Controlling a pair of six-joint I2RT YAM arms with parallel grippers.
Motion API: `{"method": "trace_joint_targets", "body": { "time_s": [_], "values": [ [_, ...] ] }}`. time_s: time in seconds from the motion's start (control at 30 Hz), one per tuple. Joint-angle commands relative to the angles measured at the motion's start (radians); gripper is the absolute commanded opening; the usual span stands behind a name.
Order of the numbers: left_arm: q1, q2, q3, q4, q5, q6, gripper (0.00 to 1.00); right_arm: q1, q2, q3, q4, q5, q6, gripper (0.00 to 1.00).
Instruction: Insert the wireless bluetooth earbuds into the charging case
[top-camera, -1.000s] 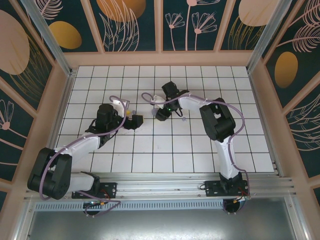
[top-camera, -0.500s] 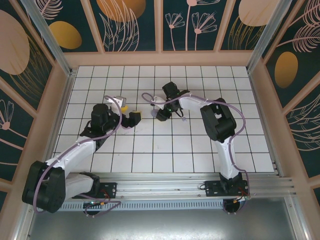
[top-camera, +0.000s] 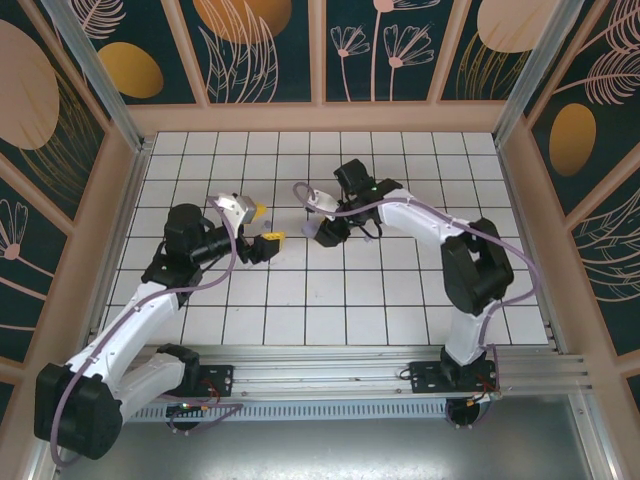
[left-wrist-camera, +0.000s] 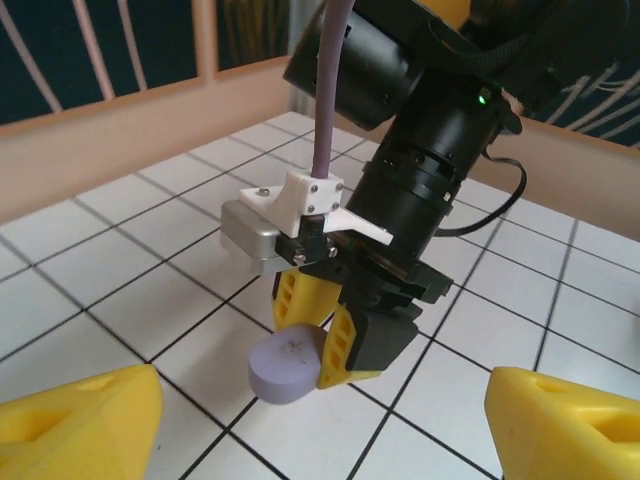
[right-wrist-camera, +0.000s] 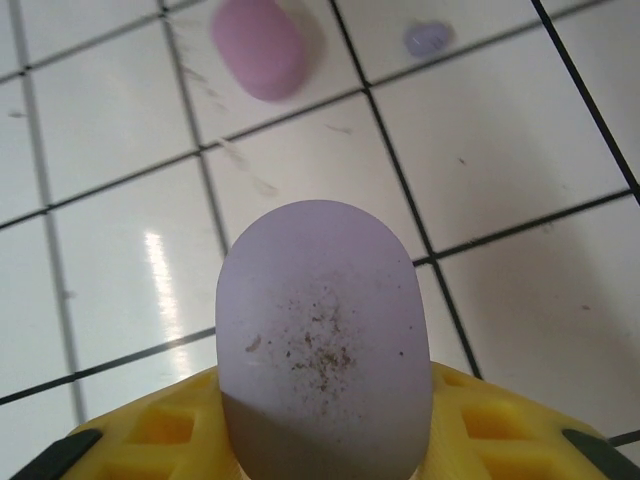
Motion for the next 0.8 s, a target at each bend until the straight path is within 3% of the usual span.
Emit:
{"method": "trace_joint_targets", "body": {
  "time_s": [0.0, 0.23, 0.37, 0.77],
  "values": [
    [0.005, -0.026, 0.036, -0.083, 0.121, 0.119, 0.82, 0.053, -0.093, -0.020, -0.091, -0.034, 0.019, 0.32],
    [-0.022, -0.101, -0.003, -0.178, 0.170, 0.329, 0.82, 0.154, -0.221, -0.019, -0.208, -0.034, 0.055, 0.33],
    [-0.034, -0.115, -0.025, -0.137, 0.229, 0.298, 0.80, 0.198, -0.290, -0.017, -0.236, -0.028, 0.070, 0.33],
    [-0.148, -0.054, -0.002, -0.147, 0.230, 0.235, 0.77, 0.254, -0.418, -0.013, -0.255, 0.019, 0.092, 0.33]
  ]
}}
